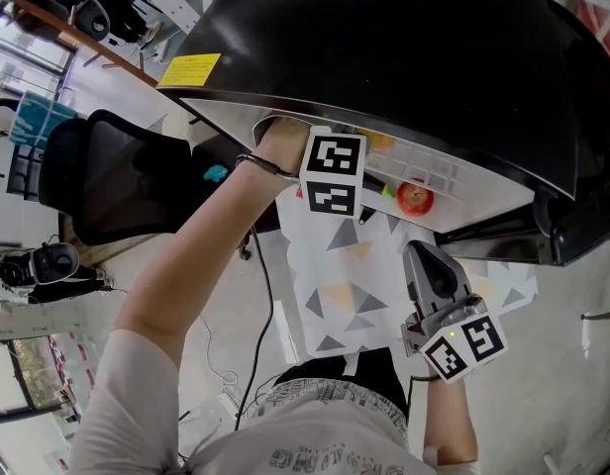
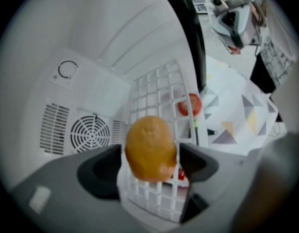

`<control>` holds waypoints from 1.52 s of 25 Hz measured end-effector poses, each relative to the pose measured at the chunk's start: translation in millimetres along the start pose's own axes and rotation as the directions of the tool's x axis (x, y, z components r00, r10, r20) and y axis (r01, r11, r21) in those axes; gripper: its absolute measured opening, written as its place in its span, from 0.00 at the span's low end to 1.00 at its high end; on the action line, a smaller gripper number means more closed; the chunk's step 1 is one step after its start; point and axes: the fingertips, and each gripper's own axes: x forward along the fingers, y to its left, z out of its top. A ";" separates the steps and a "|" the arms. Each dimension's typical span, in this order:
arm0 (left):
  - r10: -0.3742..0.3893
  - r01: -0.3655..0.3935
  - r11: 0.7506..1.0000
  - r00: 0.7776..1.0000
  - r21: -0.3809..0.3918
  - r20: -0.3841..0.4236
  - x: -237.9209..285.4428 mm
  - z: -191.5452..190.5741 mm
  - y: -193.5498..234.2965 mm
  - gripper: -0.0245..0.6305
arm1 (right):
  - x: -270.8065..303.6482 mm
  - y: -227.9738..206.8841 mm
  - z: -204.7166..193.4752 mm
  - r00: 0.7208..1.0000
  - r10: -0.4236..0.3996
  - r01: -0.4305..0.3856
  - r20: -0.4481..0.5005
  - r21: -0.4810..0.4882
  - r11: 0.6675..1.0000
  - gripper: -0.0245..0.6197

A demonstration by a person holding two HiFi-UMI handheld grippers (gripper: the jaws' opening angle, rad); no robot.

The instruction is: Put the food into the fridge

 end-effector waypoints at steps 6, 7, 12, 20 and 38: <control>0.027 -0.026 0.999 0.999 -0.046 0.027 -12.9 2.0 0.1 0.61 | -1.3 6.4 4.4 1.000 0.003 -0.003 0.004 -0.014 1.000 0.04; 0.032 -0.030 0.998 0.999 -0.053 0.032 -15.5 2.7 -0.7 0.61 | -2.0 7.9 4.6 1.000 0.002 -0.002 0.004 -0.016 1.000 0.04; 0.064 -0.058 0.994 0.996 -0.090 0.057 -34.5 4.5 -5.5 0.61 | -4.3 20.7 7.1 1.000 0.006 -0.006 0.008 -0.034 0.999 0.04; 0.169 -0.150 0.976 0.979 -0.158 0.116 -80.4 6.7 -15.1 0.52 | -11.0 47.7 11.0 1.000 0.008 -0.006 0.018 -0.076 0.997 0.04; 0.412 -0.262 0.862 0.861 -0.434 0.298 -198.6 18.0 -58.3 0.23 | -33.2 116.5 16.7 0.999 -0.008 0.015 0.044 -0.162 0.987 0.04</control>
